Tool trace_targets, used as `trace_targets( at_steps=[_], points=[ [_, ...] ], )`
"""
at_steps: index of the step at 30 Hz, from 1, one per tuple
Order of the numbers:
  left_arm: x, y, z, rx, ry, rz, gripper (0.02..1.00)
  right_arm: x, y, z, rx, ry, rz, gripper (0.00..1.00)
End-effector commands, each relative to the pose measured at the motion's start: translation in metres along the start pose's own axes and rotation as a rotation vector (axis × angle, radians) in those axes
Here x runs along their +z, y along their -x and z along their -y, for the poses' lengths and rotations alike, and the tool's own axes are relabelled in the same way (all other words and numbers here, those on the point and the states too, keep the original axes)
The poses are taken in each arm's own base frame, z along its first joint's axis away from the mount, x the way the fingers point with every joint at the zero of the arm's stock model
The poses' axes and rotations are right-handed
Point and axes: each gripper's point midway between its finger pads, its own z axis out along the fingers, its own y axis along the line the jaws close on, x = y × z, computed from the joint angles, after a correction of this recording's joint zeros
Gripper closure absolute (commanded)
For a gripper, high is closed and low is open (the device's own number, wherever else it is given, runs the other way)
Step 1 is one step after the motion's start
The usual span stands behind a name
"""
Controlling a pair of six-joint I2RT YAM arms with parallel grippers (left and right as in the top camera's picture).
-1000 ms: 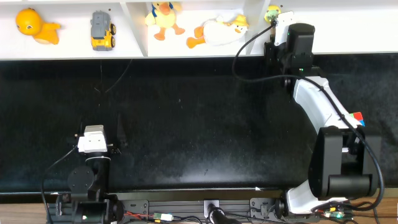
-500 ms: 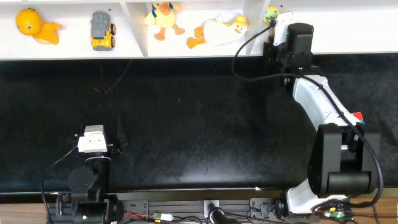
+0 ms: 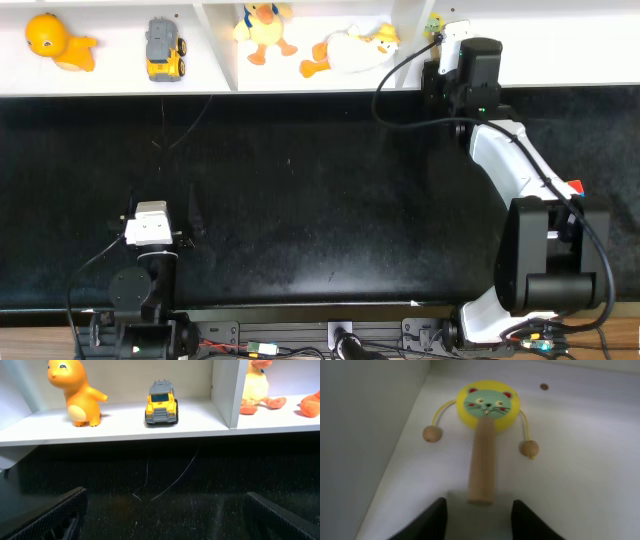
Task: Store Toys
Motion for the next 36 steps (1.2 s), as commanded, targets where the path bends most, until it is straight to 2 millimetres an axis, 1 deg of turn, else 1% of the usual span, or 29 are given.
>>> trace_targets(
  at_steps=[1, 4, 11, 20, 23, 26, 28, 29, 32, 34, 36],
  points=[
    [-0.001, 0.001, 0.003, 0.019, -0.012, 0.008, 0.02, -0.008, 0.011, -0.006, 0.011, 0.019, 0.014, 0.533],
    [-0.001, 0.001, 0.003, 0.019, -0.012, 0.008, 0.02, -0.019, 0.011, -0.007, 0.009, 0.015, -0.003, 0.54],
    [-0.001, 0.001, 0.003, 0.019, -0.012, 0.008, 0.02, -0.05, -0.001, -0.01, -0.019, 0.02, -0.09, 0.538],
    [-0.001, 0.001, 0.003, 0.019, -0.012, 0.008, 0.02, -0.092, -0.009, -0.005, -0.018, -0.023, -0.141, 0.562],
    [-0.001, 0.001, 0.003, 0.019, -0.012, 0.007, 0.02, -0.107, -0.02, -0.005, -0.018, -0.033, -0.146, 0.549],
    [-0.001, 0.001, 0.003, 0.019, -0.012, 0.008, 0.02, -0.123, -0.037, -0.004, -0.02, -0.055, -0.15, 0.524],
    [-0.001, 0.001, 0.003, 0.019, -0.012, 0.008, 0.02, -0.135, -0.049, -0.006, -0.019, -0.055, -0.148, 0.481],
    [-0.001, 0.001, 0.003, 0.019, -0.012, 0.008, 0.02, -0.139, -0.054, -0.006, -0.019, -0.055, -0.148, 0.435],
    [-0.001, 0.001, 0.003, 0.019, -0.012, 0.008, 0.02, -0.153, -0.07, -0.01, -0.019, -0.05, -0.156, 0.229],
    [-0.001, 0.001, 0.003, 0.019, -0.012, 0.008, 0.02, -0.161, -0.079, -0.011, -0.018, -0.048, -0.17, 0.123],
    [-0.001, 0.001, 0.003, 0.019, -0.012, 0.008, 0.02, -0.166, -0.086, -0.012, -0.018, -0.047, -0.183, 0.069]
  ],
)
